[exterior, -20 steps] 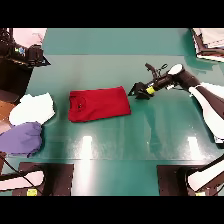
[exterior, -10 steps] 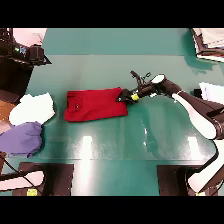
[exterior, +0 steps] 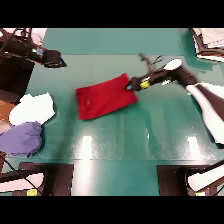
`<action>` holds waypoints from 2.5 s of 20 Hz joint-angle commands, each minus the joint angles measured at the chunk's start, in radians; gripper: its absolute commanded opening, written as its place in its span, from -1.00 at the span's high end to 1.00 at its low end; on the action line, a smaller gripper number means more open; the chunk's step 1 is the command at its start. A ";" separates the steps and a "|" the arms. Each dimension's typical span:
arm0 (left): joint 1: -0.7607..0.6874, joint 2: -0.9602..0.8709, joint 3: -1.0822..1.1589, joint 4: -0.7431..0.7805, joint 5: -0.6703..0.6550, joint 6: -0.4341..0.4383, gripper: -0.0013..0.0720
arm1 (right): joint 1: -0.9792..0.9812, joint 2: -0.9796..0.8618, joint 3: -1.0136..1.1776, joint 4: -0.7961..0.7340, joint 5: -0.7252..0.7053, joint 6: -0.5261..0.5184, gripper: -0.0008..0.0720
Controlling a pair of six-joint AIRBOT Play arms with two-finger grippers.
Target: Fold the shirts.
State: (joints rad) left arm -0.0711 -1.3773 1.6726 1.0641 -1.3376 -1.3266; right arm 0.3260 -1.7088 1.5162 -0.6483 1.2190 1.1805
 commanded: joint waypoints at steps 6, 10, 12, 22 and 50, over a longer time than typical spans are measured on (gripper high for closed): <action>-0.180 0.000 0.000 0.000 0.113 -0.002 0.91 | -0.571 0.269 0.012 -0.216 0.013 0.095 0.94; -0.237 0.000 0.000 0.001 0.146 -0.003 0.91 | -0.767 0.238 0.013 -0.207 -0.041 0.095 0.94; -0.256 0.000 0.000 0.001 0.169 -0.005 0.91 | -0.816 0.216 0.013 -0.199 -0.088 0.094 0.94; -0.265 -0.002 0.000 0.004 0.209 -0.008 0.91 | -0.930 0.200 0.256 -0.062 -0.042 0.059 0.94; -0.265 -0.002 0.000 0.014 0.171 0.025 0.91 | -1.252 0.588 -0.271 -0.475 0.234 0.192 -0.45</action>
State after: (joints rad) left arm -0.3359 -1.3792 1.6726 1.0782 -1.1561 -1.3029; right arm -0.9310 -1.1454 1.2972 -1.2148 1.4742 1.3567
